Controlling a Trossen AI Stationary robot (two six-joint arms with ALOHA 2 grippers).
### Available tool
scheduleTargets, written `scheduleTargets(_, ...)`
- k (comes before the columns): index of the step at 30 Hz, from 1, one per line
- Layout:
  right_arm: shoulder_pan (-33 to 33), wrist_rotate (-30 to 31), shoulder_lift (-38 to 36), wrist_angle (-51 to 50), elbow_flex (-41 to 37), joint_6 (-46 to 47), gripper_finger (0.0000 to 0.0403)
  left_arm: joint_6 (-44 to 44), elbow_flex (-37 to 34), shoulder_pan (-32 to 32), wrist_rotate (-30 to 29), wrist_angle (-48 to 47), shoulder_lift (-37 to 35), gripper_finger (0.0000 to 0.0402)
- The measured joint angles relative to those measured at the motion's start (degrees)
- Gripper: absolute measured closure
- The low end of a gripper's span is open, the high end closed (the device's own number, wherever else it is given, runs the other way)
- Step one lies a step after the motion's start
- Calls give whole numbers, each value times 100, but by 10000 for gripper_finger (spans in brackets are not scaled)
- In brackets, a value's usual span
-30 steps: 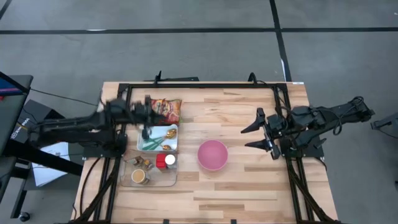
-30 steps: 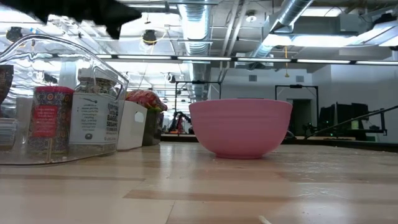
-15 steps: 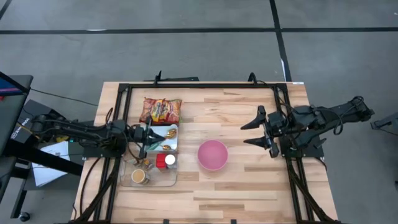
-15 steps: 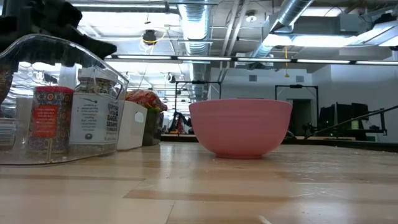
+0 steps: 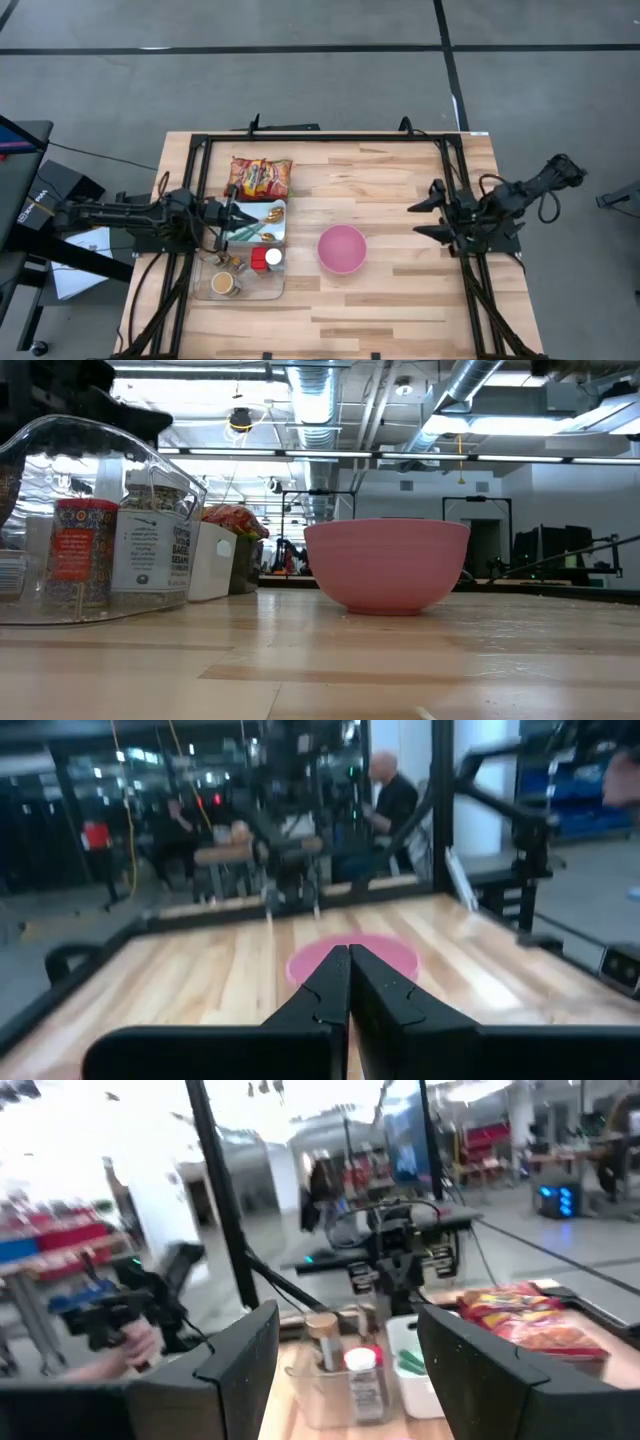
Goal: Pick & Place Food Item
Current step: Return to Home Position
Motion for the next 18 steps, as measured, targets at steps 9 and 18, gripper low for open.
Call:
scheduleTargets(9,217,64,-2066,524,-1884,-510,171,-29,0,8,-2,-345,-380,401)
scheduleTargets(18,192,3,-2897,927,-2963,-1106,171,-108,0,10,-15,-356,-378,401)
